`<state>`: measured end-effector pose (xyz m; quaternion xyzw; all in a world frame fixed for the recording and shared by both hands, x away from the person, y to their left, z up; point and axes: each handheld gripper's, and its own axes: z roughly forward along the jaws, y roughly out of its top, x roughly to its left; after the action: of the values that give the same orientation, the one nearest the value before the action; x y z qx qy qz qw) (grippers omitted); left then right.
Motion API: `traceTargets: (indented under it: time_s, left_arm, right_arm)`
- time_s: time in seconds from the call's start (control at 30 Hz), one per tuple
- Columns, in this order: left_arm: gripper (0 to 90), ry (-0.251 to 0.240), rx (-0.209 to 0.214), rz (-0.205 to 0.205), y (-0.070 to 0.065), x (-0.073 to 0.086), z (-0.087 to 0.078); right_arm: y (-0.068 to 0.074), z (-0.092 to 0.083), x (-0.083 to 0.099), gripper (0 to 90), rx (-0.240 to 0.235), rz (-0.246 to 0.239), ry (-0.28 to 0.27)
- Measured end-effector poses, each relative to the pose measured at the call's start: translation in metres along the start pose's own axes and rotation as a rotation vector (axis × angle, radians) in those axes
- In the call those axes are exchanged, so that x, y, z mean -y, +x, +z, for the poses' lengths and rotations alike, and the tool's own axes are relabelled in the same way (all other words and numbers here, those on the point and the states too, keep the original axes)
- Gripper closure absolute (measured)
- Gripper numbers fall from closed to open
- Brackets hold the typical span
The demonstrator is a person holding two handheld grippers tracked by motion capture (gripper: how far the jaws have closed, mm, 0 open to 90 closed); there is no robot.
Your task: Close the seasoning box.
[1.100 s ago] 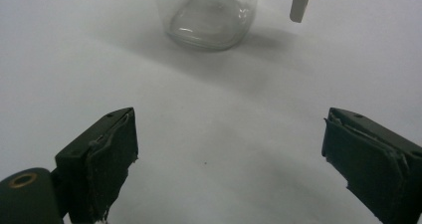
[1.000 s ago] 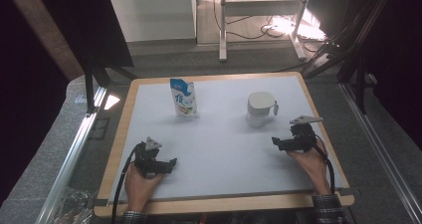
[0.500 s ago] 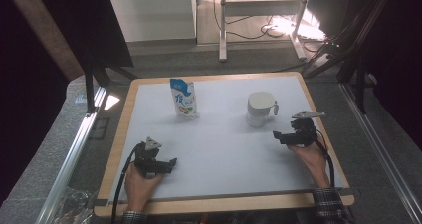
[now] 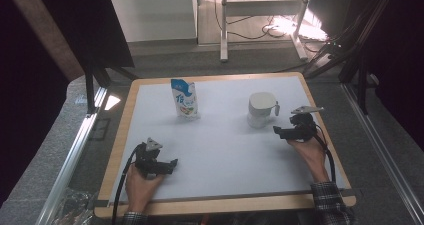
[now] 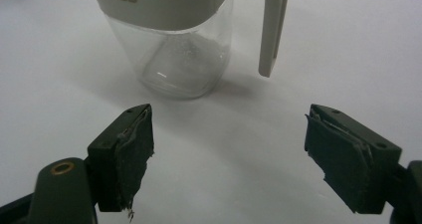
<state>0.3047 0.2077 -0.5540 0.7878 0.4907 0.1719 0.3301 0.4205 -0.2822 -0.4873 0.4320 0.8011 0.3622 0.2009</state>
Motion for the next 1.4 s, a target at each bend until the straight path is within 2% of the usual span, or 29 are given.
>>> traceTargets:
  time_s: [0.23, 0.4, 0.63, 0.83, 1.13, 1.27, 1.4]
  left_arm:
    - [1.3, 0.0, 0.001, -0.001, 0.0, 0.0, 0.0]
    - [1.3, 0.0, 0.001, -0.001, 0.0, 0.0, 0.0]
    - [1.3, -0.001, 0.001, -0.001, 0.0, 0.0, 0.0]
    - [1.3, -0.001, 0.001, -0.001, 0.0, 0.0, 0.0]
    - [1.3, -0.001, 0.001, -0.001, 0.0, 0.0, 0.0]
    - [1.3, -0.001, 0.001, -0.001, 0.0, 0.0, 0.0]
    - [1.3, -0.001, 0.001, -0.001, 0.0, 0.0, 0.0]
  right_arm:
    - [-0.005, 0.004, -0.004, 25.4, 0.011, 0.012, -0.006]
    - [-0.007, 0.01, -0.006, 31.4, -0.003, 0.019, -0.015]
    - [-0.008, 0.018, -0.015, 41.5, 0.048, 0.009, -0.015]
    - [-0.01, 0.028, -0.022, 49.5, 0.065, 0.01, -0.023]
    - [-0.012, 0.036, -0.03, 54.5, 0.097, 0.025, -0.057]
    - [-0.012, 0.039, -0.035, 57.5, 0.096, 0.026, -0.068]
    - [-0.009, 0.044, -0.038, 65.9, 0.117, 0.036, -0.066]
